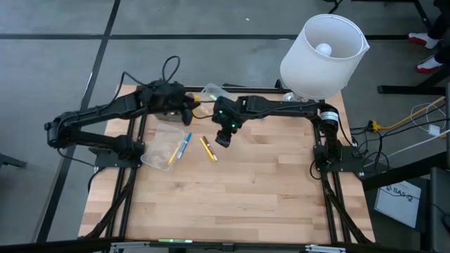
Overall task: Pick & Place Markers
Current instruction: Put the yellow highlighter into the top transparent bin
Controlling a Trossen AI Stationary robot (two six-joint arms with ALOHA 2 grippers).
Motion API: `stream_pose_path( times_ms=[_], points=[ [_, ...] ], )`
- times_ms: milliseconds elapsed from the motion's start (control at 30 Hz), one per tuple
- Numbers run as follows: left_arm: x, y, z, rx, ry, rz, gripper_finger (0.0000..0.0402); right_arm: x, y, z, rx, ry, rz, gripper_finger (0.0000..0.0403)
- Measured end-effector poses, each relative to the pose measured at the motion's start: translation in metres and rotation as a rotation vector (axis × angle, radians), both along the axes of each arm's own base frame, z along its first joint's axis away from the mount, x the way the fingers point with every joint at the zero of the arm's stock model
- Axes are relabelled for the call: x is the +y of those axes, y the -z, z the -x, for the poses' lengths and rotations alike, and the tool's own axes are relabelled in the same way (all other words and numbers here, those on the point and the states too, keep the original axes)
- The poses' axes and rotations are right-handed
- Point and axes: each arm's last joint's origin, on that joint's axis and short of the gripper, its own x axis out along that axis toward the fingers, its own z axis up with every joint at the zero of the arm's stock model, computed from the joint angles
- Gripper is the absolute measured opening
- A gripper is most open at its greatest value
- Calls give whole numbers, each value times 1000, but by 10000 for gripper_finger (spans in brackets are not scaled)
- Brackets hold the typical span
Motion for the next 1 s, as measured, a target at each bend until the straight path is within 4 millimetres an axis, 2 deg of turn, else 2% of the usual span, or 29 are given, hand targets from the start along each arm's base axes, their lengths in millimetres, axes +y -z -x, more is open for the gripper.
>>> stream_pose_path(
  times_ms=[267,500,1000],
  points=[
    [20,-1,-16,58,-24,37,61,9,7,11,164,9,97,177],
    [37,7,-22,89,-56,73,61,13,12,22,298,8,170,177],
    [60,31,-34,166,-105,110,61,11,12,24,320,-12,251,177]
  ],
)
